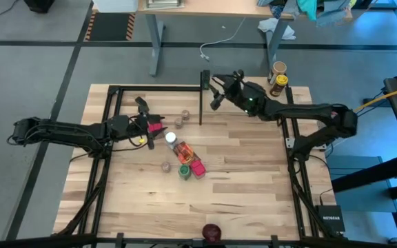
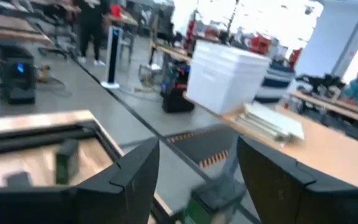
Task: Shelf spices
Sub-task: Put the bottom green seasoning can on the shelf
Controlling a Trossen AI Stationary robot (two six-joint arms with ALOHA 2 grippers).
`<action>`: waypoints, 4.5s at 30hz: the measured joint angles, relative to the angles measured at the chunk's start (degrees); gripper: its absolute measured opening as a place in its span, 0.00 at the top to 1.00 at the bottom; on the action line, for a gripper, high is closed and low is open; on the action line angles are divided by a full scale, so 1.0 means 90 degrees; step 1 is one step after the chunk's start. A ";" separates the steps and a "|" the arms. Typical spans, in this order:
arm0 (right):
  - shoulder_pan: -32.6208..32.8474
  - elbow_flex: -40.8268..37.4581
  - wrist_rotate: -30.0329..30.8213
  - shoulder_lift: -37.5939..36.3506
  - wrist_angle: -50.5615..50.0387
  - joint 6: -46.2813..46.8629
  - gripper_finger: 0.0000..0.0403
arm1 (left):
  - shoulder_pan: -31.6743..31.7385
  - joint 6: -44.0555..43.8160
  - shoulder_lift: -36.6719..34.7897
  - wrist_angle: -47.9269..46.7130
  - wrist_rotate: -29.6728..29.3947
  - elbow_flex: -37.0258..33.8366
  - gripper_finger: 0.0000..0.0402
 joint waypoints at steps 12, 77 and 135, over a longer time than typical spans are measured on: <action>0.1096 0.0000 0.0001 -0.0450 -0.1869 -0.0027 0.45 | 0.0586 -0.0366 0.0002 -0.1194 -0.1086 0.0223 0.50; 0.1166 -0.0003 -0.0056 -0.0433 -0.2590 -0.0180 0.45 | 0.3351 0.0891 0.3017 -0.5561 0.2609 0.2448 0.53; 0.2252 0.0561 -0.1773 0.0988 -0.1762 0.0941 0.36 | -0.0612 0.0346 0.2820 -0.2812 0.1902 0.3378 0.73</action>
